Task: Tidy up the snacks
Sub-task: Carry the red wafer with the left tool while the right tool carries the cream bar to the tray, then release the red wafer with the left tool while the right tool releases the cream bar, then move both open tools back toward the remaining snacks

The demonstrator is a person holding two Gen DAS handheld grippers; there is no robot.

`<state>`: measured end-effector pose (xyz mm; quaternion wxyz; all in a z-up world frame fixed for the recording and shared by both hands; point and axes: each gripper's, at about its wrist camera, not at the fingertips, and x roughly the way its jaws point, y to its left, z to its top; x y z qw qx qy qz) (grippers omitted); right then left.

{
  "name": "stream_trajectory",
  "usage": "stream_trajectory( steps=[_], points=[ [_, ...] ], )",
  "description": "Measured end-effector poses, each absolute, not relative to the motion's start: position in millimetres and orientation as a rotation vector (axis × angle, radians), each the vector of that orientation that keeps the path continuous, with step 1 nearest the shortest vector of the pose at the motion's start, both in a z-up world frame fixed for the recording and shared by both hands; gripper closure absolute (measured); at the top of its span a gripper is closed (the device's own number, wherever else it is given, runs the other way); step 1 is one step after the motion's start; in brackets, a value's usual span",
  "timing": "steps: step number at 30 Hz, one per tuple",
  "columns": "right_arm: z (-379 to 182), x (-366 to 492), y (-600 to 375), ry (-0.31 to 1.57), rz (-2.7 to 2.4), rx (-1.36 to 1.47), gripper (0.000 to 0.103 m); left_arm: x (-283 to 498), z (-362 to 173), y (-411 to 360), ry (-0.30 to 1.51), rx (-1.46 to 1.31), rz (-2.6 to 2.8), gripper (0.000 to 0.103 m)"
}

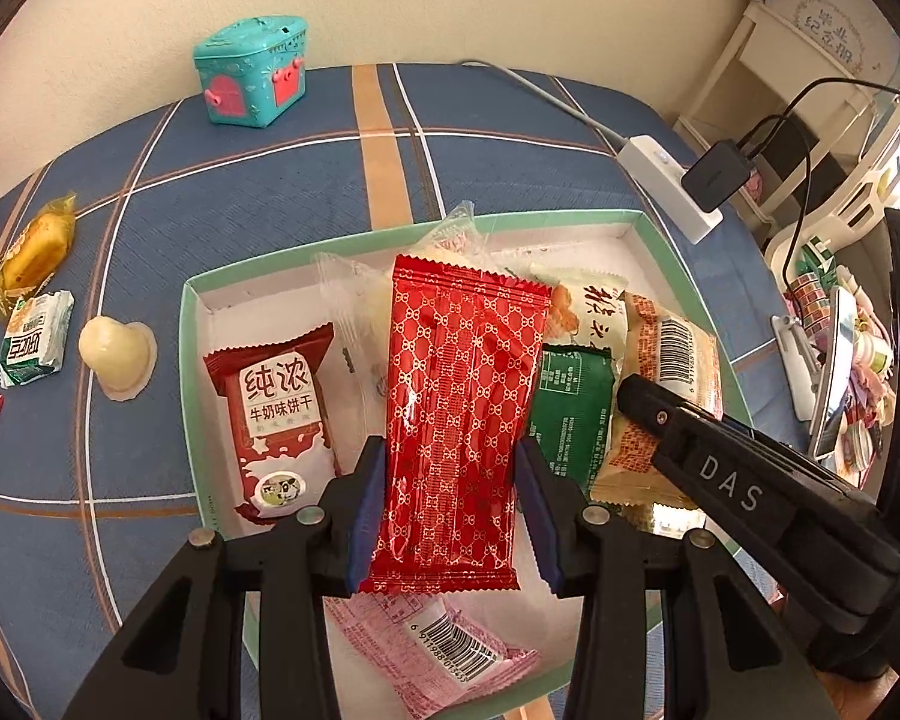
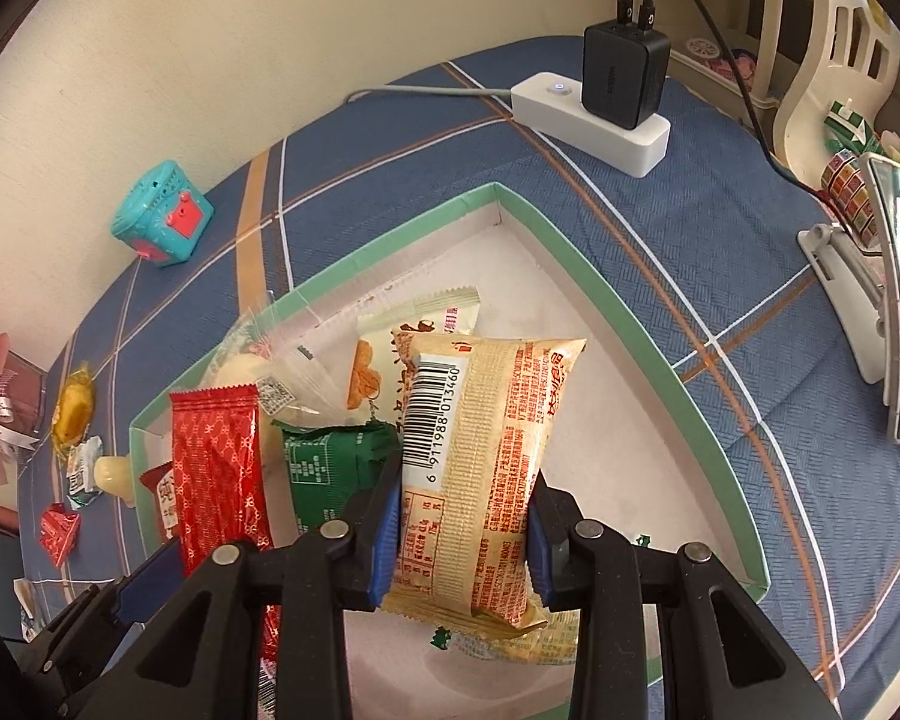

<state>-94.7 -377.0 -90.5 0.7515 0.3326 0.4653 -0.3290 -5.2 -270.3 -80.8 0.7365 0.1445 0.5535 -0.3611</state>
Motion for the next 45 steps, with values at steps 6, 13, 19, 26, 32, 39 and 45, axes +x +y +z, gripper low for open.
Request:
stream_trajectory(
  steps=[6,13,19,26,32,39,45],
  points=[
    [-93,-92,-377,1.03,-0.724,0.712,0.064,-4,-82,-270,1.22,0.316,-0.795,0.058],
    [-89,-91,-375,1.037,-0.759,0.672,0.046,1,-85,-268,1.253,0.308,-0.777,0.044],
    [-77,-92,-373,1.014,-0.757,0.665,0.037,4,-75,-265,1.231,0.308,-0.765,0.036],
    [-55,-93,-369,0.967,-0.753,0.637,0.02,18,-63,-251,1.196,0.288,-0.693,0.018],
    [-47,-91,-361,0.982,-0.748,0.583,0.013,40,-56,-224,1.182,0.195,-0.612,0.014],
    [-44,-84,-345,1.001,-0.721,0.535,0.013,63,-44,-189,1.14,0.114,-0.494,0.014],
    [-37,-76,-326,0.996,-0.686,0.478,0.0,70,-39,-174,1.103,0.137,-0.448,0.002]
  ],
)
